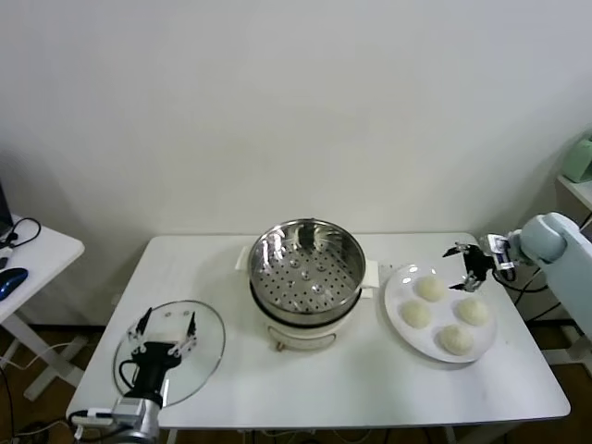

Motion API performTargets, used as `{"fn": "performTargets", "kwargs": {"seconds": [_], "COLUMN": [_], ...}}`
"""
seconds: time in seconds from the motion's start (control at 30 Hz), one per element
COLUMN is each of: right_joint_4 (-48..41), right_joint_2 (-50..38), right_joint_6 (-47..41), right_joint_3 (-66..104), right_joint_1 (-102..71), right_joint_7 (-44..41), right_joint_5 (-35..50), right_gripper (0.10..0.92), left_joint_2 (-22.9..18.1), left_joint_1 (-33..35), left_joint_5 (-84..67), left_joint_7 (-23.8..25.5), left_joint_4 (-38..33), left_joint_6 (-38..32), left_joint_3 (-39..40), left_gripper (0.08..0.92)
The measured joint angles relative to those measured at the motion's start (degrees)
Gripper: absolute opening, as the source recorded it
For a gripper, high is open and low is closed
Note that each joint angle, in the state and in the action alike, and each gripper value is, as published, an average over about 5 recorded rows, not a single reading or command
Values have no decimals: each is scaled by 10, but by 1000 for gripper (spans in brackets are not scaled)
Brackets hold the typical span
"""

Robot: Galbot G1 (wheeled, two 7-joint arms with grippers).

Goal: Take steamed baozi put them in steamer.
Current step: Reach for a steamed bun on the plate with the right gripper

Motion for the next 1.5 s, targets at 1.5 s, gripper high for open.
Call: {"fn": "performTargets", "kwargs": {"seconds": [1.5], "right_joint_4": [-229], "right_joint_2": [186], "right_joint_6": [50], "right_joint_3": [-6], "right_joint_1": [47], "right_joint_7": [-13], "right_joint_5": [-182], "right_gripper": [691], "left_joint_2": [12], "left_joint_1": [-2], "left_joint_5": [-20], "left_joint_7": [-11], "left_joint_4": [1], "left_joint_6": [16], "left_joint_3": [-12], "left_gripper": [823]}}
